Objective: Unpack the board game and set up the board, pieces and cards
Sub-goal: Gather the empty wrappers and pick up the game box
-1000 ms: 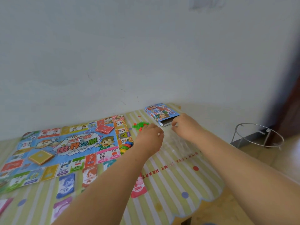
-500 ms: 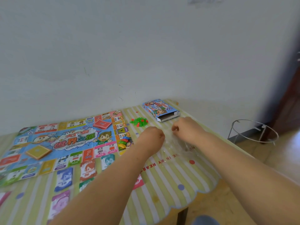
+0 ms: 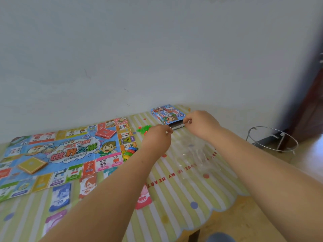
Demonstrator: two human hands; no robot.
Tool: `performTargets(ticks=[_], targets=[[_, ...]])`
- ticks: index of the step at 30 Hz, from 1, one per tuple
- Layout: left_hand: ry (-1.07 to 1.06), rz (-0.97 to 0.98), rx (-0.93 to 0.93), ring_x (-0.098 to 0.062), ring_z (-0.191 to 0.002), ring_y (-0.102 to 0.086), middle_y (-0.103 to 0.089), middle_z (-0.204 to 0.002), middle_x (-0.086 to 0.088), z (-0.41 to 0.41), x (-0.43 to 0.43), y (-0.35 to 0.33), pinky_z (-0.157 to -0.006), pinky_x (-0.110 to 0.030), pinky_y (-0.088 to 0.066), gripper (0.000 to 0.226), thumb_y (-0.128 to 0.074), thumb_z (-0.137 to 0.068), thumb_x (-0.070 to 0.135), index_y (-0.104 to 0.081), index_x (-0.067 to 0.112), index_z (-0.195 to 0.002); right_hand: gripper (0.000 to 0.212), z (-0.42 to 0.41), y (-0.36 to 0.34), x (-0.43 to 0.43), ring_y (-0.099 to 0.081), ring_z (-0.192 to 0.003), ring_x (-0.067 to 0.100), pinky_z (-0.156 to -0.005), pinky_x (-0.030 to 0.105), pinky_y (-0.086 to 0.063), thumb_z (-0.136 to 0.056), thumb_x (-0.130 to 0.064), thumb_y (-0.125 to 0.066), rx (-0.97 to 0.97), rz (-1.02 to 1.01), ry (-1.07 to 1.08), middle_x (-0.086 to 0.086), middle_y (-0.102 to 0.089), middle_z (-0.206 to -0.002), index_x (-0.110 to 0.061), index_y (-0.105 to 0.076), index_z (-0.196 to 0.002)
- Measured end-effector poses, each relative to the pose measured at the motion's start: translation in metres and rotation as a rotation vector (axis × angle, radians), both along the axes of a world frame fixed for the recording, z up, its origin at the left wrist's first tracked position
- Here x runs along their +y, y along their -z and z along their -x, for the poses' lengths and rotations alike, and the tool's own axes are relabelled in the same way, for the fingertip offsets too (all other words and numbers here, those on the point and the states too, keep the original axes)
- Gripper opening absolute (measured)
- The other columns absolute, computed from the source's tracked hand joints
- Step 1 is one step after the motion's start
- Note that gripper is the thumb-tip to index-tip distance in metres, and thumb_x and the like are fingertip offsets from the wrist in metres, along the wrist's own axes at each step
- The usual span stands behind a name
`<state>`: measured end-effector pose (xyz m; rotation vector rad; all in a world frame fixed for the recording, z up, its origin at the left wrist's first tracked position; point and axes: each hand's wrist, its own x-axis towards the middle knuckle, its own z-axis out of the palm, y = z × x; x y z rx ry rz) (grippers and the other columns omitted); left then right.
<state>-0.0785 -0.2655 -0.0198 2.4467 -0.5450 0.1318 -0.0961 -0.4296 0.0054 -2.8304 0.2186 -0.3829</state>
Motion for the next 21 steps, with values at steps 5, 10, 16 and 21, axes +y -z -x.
performTargets(ticks=[5, 10, 16, 21], targets=[[-0.031, 0.02, 0.104, -0.019, -0.104, -0.06, -0.054, -0.135, 0.0, -0.019, 0.003, -0.004, -0.073, -0.023, -0.042, 0.037, -0.038, -0.099, 0.018, -0.053, 0.025, -0.132, 0.037, -0.034, 0.006, -0.001, -0.059, -0.106, 0.027, -0.088, 0.033, -0.049, -0.086, -0.009, -0.054, 0.081, -0.007, 0.0, 0.004, -0.064, -0.119, -0.026, -0.068, -0.116], [-0.031, 0.03, 0.183, -0.02, -0.104, -0.059, -0.055, -0.135, -0.001, -0.031, 0.002, -0.001, -0.072, -0.022, -0.04, 0.041, -0.036, -0.098, 0.015, -0.049, 0.024, -0.136, 0.037, -0.056, 0.018, 0.004, -0.059, -0.105, 0.03, -0.084, 0.031, -0.046, -0.089, -0.006, -0.049, 0.166, 0.11, -0.013, 0.01, -0.062, -0.119, -0.017, -0.064, -0.121], [-0.05, 0.159, 0.176, -0.011, -0.072, -0.058, -0.062, -0.123, 0.002, -0.041, 0.005, 0.004, -0.055, -0.021, -0.042, 0.04, -0.039, -0.093, 0.011, -0.059, 0.023, -0.125, 0.033, -0.071, 0.027, 0.006, -0.05, -0.078, 0.027, -0.067, 0.029, -0.039, -0.084, -0.002, -0.048, 0.24, 0.168, 0.025, 0.006, -0.054, -0.089, -0.013, -0.068, -0.109], [-0.076, 0.213, 0.182, -0.015, -0.092, -0.061, -0.062, -0.126, 0.004, -0.042, 0.01, 0.002, -0.07, -0.021, -0.044, 0.04, -0.04, -0.093, 0.008, -0.061, 0.02, -0.124, 0.03, -0.073, 0.032, 0.002, -0.056, -0.079, 0.029, -0.07, 0.029, -0.044, -0.084, -0.005, -0.05, 0.15, 0.083, 0.069, 0.009, -0.063, -0.092, -0.014, -0.072, -0.101]])
